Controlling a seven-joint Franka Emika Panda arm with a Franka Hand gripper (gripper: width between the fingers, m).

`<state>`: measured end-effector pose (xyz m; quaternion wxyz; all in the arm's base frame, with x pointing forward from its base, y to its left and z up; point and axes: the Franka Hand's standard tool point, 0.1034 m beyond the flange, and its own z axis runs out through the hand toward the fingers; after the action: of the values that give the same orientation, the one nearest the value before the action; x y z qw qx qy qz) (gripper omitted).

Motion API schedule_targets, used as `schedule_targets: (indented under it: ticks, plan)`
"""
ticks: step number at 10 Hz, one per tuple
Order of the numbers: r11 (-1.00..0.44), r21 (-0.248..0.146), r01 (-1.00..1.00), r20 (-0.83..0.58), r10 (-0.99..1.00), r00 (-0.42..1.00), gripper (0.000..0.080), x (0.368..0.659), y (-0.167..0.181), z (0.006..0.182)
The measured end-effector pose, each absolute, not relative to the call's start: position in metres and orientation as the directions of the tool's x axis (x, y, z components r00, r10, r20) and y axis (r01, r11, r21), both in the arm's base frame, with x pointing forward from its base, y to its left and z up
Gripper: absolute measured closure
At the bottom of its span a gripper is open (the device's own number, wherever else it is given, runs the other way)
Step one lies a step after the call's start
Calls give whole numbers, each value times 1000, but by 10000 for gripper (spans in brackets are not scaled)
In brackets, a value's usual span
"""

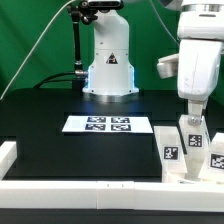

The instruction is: Assemble stool

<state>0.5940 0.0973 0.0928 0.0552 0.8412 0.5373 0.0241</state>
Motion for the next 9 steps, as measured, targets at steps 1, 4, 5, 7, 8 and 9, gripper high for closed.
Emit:
schedule_targets:
  ticks: [1,4,5,7,8,9]
  plan:
    - [-419,119,900,-19,906,424,461,594,97,93]
    - [-650,115,751,14,757,653,461,593,99,92]
    - [-722,110,683,26,689,724,461,593,99,92]
    - [-855,97,510,58,516,855,461,593,102,92]
    - [-897,96,432,82,440,894,461,594,106,93]
    - [-915,95,391,98,400,911,461,595,110,93]
